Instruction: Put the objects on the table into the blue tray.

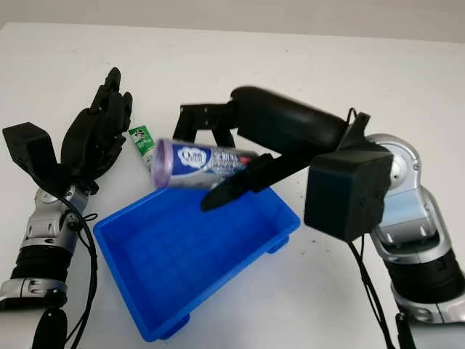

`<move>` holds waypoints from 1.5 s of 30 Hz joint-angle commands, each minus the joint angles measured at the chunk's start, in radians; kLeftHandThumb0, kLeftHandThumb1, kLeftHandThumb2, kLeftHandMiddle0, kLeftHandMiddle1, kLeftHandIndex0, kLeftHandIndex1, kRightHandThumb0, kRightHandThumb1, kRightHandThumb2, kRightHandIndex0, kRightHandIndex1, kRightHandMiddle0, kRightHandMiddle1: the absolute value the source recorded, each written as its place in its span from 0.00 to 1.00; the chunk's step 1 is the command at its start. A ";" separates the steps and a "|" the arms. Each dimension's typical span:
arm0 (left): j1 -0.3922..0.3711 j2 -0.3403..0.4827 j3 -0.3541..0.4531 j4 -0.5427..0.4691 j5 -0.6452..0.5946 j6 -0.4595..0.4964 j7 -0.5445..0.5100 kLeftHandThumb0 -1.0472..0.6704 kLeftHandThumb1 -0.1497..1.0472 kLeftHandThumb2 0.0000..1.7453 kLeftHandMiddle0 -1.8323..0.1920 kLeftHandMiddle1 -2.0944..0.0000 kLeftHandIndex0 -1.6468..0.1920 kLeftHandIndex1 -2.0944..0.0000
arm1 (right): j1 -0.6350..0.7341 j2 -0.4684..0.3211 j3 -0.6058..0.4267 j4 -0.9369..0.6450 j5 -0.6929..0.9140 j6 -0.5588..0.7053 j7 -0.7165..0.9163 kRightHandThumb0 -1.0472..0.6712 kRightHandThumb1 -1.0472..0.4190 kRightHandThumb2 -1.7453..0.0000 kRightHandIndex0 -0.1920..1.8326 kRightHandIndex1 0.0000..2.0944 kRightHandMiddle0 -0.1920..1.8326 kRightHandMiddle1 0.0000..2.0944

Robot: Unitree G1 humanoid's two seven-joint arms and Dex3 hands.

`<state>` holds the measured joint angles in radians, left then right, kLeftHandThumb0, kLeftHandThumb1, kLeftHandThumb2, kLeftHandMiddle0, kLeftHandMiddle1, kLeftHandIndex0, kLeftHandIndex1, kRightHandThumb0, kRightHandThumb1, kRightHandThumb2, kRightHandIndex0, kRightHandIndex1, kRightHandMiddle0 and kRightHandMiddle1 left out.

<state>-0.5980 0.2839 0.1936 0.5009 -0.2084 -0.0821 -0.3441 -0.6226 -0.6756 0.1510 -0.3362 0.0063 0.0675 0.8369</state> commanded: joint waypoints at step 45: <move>-0.180 0.403 -0.121 0.201 0.311 -0.309 -0.166 0.28 0.94 0.04 0.97 0.97 0.96 0.97 | 0.140 0.254 -0.371 0.283 0.260 0.327 -0.516 0.28 0.00 0.63 0.00 0.01 0.00 0.00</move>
<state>-0.7504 0.6498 0.0981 0.6992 0.0667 -0.3642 -0.5193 -0.4954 -0.4262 -0.2152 -0.0400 0.2586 0.3908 0.3211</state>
